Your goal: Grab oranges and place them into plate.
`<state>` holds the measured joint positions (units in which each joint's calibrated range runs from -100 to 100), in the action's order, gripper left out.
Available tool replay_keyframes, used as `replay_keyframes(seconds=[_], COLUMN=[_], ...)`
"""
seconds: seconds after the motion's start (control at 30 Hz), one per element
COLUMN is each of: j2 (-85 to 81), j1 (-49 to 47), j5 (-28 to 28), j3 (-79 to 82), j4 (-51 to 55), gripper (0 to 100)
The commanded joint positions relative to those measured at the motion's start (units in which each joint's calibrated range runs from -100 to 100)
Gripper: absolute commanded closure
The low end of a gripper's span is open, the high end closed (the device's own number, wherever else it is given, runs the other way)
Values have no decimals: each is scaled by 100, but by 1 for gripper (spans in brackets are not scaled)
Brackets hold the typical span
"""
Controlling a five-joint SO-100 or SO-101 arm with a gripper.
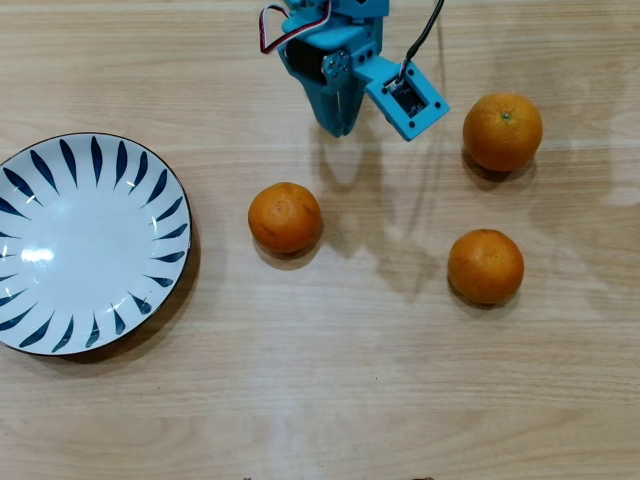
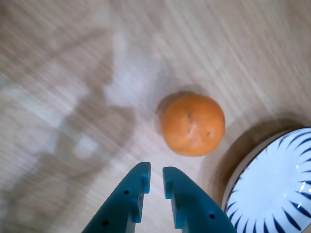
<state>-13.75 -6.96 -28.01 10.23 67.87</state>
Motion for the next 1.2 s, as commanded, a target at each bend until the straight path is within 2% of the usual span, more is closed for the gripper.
replay_keyframes(seconds=[0.0, 0.17, 0.6, 1.17], j2=[116, 150, 200, 209], j1=[67, 51, 59, 253], j5=[-37, -351, -455, -293], j3=[-484, -574, -565, -475], j4=[41, 15, -53, -328], gripper=[94, 94, 94, 92])
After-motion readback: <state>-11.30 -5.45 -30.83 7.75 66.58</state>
